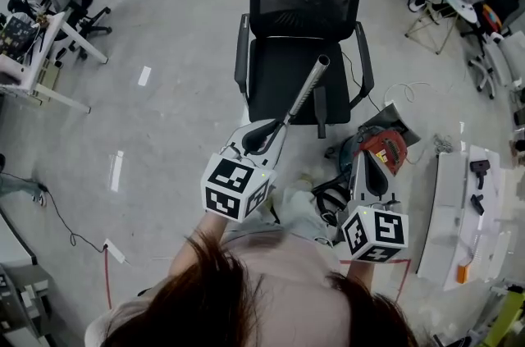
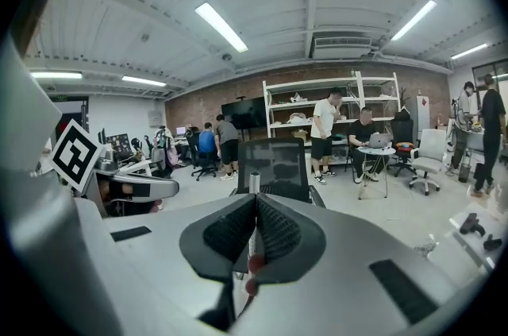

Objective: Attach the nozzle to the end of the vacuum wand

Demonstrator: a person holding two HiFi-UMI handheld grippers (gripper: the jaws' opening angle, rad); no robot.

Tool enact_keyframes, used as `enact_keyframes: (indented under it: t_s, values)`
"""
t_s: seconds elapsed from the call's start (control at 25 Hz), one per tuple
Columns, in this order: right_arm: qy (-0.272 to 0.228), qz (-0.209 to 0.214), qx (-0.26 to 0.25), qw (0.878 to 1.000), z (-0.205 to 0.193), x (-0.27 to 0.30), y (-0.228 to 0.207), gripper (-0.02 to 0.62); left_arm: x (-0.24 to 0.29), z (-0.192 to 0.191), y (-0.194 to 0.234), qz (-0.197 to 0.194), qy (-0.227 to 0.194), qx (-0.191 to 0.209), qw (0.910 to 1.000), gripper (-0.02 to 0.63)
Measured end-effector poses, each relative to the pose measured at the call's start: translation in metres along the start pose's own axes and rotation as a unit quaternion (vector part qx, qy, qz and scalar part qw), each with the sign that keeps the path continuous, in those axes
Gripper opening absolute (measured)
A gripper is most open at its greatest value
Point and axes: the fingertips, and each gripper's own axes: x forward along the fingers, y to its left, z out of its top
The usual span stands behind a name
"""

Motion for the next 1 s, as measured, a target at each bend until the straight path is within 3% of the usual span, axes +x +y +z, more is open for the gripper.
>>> enact_keyframes:
  t_s: [0.52,1.0]
  values:
    - [0.017,0.064,-0.021,0.998,0.015,0.040,-0.058,0.025,0.063,0.007,-0.016,0.058,0.003,-0.016,0.9982,0.026]
    - [-0.001,0.160,-0.046,0.986,0.025,0.068,-0.084,0.026,0.121,0.006,-0.009,0.097,-0.002,-0.039,0.9946,0.028]
